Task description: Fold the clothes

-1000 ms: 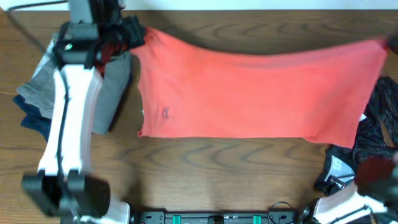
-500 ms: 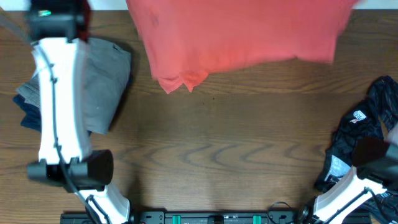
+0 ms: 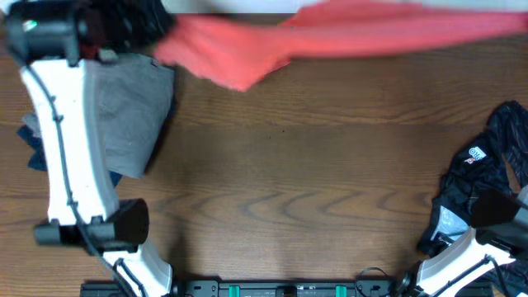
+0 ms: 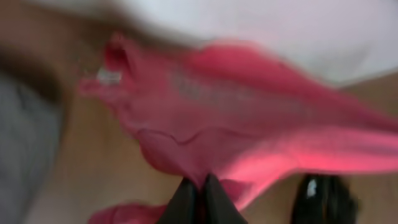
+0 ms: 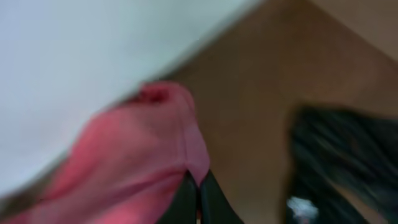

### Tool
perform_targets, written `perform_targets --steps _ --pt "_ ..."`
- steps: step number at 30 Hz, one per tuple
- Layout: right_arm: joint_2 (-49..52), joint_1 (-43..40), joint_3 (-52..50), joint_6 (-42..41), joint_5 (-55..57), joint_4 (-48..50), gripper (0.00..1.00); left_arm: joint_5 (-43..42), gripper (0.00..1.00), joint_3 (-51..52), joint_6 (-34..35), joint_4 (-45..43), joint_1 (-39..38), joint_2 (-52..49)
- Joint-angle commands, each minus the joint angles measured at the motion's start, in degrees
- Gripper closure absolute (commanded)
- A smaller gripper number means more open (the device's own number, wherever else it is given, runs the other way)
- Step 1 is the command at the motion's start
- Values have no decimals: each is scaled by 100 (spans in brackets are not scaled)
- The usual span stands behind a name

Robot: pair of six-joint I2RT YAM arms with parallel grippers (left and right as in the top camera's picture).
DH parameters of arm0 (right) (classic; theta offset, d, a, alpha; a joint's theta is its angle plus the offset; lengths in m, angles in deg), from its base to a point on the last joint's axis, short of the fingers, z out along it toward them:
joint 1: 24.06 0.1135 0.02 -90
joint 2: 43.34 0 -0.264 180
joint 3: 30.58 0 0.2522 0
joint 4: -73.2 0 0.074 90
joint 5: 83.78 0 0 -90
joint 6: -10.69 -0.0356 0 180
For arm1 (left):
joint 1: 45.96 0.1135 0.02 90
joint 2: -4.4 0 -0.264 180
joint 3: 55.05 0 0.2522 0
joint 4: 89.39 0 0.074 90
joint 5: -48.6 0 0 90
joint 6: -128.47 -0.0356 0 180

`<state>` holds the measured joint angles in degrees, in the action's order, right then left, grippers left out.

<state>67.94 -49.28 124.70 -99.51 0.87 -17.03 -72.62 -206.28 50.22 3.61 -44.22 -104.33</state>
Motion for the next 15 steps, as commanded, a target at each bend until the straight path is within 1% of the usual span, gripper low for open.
perform_targets --steps 1,4,8,11,15 --pt "37 -26 -330 229 1161 -407 99 -90 94 258 -817 564 -116 -44" --pt "37 -33 -885 271 1178 -785 99 -87 94 767 -1115 992 -162 -83" --pt "37 -39 -1805 269 1346 -1130 99 7 94 1563 -1193 1432 -162 -85" --pt "37 -39 -2531 269 1550 -1211 99 238 94 2212 -1204 1729 -162 -83" --pt "37 -98 -3412 269 1563 -1204 99 280 94 3204 -1248 1757 -162 -33"
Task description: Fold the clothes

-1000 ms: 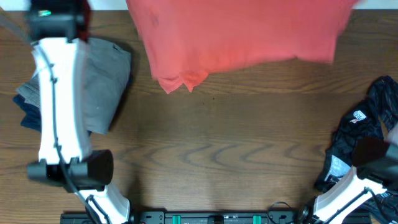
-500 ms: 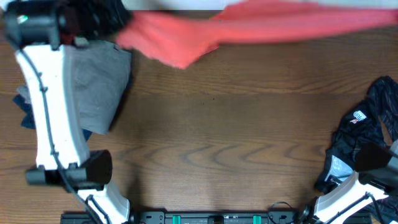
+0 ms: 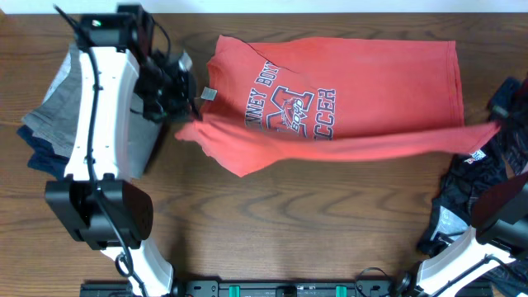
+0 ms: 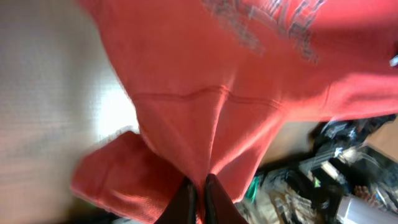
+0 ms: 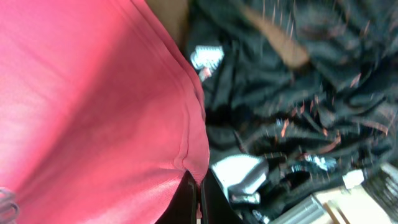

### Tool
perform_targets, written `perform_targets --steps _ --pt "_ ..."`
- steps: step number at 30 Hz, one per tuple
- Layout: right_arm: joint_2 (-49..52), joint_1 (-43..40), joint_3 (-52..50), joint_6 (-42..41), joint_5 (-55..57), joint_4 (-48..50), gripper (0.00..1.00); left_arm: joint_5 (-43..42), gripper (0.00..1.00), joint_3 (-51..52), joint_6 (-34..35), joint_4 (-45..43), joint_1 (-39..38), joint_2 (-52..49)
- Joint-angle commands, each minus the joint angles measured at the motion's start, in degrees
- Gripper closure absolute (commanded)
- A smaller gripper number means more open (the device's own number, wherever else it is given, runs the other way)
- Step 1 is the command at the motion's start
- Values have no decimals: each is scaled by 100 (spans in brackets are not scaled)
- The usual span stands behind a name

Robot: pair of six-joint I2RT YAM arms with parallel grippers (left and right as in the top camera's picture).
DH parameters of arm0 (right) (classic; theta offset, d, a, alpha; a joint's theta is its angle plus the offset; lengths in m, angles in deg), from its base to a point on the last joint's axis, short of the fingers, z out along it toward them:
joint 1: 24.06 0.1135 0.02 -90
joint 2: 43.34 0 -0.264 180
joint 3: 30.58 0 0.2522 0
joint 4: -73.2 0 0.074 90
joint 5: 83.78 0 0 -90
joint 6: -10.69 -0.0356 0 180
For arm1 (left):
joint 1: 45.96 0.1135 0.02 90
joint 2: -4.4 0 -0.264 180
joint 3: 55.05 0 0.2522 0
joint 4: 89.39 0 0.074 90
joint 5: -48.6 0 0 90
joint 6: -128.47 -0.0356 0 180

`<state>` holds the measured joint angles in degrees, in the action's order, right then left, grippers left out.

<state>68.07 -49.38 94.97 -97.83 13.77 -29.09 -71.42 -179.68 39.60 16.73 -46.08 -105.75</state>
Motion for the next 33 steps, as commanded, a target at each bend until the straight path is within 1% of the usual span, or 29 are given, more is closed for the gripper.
perform_targets --steps 1,5,9,13,18,21,24,28,33 --pt "22 -118 -647 101 273 4 99 223 94 831 -205 444 24 127" --pt "4 -295 -1270 103 271 48 99 291 94 1766 -369 319 28 232" --pt "-140 -529 -1768 103 157 214 99 413 94 2470 -358 111 35 557" --pt "-411 -739 -2039 101 98 306 99 415 94 2905 -98 -109 37 1137" --pt "-929 -841 -2081 101 -9 372 99 415 94 3348 404 -413 37 2197" --pt "-1207 -835 -2081 103 -96 463 99 413 94 3497 750 -876 35 2715" --pt "-1296 -798 -2081 105 -269 601 99 413 94 3506 942 -1558 35 2935" --pt "-1239 -643 -2245 125 -310 966 99 415 94 3506 1137 -2391 35 2820" --pt "-1163 -356 -2673 127 -372 1923 99 417 94 3506 1493 -3224 35 2363"
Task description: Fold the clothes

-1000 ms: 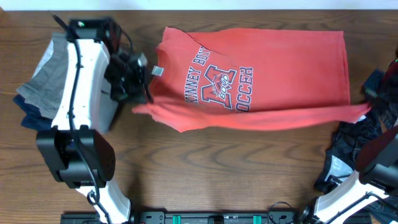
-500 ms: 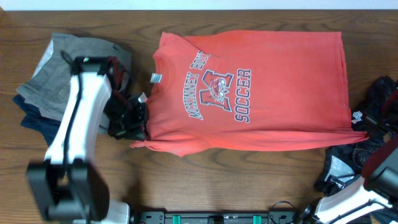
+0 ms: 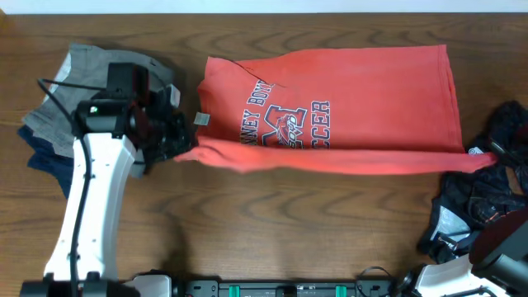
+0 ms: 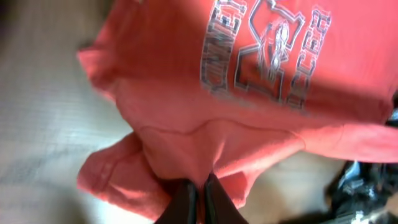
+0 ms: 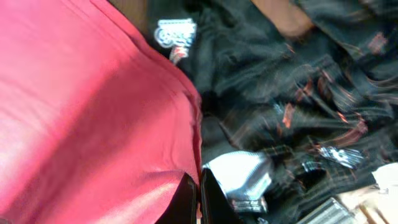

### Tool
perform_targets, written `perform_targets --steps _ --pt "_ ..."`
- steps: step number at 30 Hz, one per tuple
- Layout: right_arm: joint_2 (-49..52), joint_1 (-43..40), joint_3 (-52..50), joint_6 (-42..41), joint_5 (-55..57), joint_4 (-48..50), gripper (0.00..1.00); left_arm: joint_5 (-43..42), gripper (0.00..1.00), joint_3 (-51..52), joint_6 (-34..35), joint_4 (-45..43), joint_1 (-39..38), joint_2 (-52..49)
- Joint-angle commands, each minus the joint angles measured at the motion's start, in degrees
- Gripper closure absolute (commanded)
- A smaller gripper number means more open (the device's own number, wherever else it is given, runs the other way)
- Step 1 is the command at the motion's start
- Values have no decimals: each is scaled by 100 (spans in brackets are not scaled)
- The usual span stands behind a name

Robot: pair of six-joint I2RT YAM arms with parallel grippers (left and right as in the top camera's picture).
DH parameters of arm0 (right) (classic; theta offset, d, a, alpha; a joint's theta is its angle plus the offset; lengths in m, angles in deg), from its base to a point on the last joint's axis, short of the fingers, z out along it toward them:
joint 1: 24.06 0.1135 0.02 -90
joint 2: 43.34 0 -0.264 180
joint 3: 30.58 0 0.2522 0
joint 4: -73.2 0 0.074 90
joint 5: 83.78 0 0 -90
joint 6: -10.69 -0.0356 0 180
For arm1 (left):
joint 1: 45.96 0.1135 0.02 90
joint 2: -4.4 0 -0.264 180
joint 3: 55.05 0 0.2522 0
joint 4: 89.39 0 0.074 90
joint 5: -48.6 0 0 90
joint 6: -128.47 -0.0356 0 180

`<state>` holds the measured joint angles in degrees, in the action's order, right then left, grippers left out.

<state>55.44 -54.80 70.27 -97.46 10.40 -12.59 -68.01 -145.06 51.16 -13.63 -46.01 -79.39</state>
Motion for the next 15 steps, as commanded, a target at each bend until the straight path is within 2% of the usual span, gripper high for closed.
perform_targets --steps 1,10,15 --pt "118 234 -282 87 -37 520 99 76 94 44 417 -299 28 -391" --pt "144 527 -723 83 -382 2551 99 223 94 44 544 -1438 28 -1652" --pt "192 623 -824 83 -422 3136 96 223 94 44 544 -1893 28 -2017"
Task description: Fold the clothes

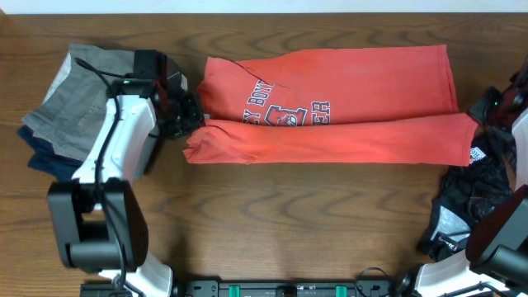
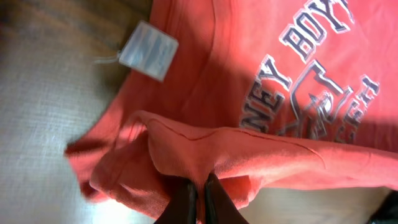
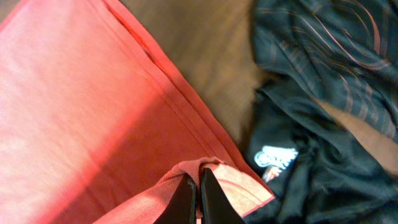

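Note:
A red T-shirt [image 1: 330,103] with grey lettering lies spread on the wooden table, its near part folded up over the print as a long band [image 1: 330,142]. My left gripper [image 1: 191,122] is at the band's left end, shut on a bunch of the red cloth [image 2: 186,155]. The right gripper [image 1: 481,114] is at the band's right end, shut on the red hem [image 3: 199,168]. A white label [image 2: 148,51] shows at the collar in the left wrist view.
A pile of grey and dark blue clothes [image 1: 74,99] lies at the far left, under my left arm. A heap of black garments [image 1: 483,190] with a white logo lies at the right edge, close beside the right gripper [image 3: 311,124].
Both grippers moved away from me with the shirt's near edge. The lifted narrow strip now lies as a wider folded band over the lower half of the lettering.
The red shirt first hung stretched between both shut grippers at the table's far edge. Then it came down over the table with its print showing and the near edge held up. That edge has since been carried over the shirt, making a fold.

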### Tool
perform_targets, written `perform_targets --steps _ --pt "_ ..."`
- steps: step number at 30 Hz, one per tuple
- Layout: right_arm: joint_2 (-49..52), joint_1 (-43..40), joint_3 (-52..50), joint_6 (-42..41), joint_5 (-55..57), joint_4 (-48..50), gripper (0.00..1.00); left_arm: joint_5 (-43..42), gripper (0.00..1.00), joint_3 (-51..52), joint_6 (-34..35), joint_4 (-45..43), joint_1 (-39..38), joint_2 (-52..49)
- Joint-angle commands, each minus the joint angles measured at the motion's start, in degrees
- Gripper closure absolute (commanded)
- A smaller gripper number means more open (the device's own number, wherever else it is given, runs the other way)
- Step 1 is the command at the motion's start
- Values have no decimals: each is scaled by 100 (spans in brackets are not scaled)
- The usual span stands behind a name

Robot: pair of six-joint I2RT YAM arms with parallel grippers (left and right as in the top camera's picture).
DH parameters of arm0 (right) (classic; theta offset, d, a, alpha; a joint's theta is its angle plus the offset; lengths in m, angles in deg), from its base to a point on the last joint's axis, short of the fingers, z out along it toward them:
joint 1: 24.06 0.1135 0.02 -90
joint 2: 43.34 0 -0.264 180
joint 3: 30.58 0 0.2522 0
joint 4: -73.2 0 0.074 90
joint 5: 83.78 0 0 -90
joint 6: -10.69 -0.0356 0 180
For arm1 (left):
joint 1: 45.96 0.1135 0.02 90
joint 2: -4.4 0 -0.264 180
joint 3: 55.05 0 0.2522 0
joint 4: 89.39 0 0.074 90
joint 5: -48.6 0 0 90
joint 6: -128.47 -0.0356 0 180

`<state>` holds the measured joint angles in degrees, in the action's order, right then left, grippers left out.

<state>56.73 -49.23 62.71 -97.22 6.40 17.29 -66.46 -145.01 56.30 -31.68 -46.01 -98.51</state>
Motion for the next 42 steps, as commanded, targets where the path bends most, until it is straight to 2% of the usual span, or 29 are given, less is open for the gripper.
perform_targets --steps 1,12,13,15,16,17,20,26,35,42 --pt "85 85 -70 59 -24 229 95 70 94 39 31 -162 28 -160" --pt "601 125 -70 37 -68 549 98 70 93 39 31 -494 17 -254" --pt "651 125 -70 35 -72 544 98 70 84 39 31 -549 17 -254" --pt "721 125 -70 37 -68 446 96 68 40 39 31 -643 17 -254" --pt "730 125 -70 39 -68 389 95 66 32 39 31 -658 17 -254" --pt "730 122 -70 39 -68 330 94 66 29 39 31 -654 20 -254" --pt "730 116 -68 63 -66 11 94 63 28 39 31 -402 20 -251" --pt "789 109 -144 190 177 -780 94 70 29 66 4 640 -22 -256" --pt "892 114 -752 162 278 146 71 153 28 472 -13 326 -299 -258" --pt "892 114 -1056 -55 275 728 67 522 28 485 -11 269 -358 -264"
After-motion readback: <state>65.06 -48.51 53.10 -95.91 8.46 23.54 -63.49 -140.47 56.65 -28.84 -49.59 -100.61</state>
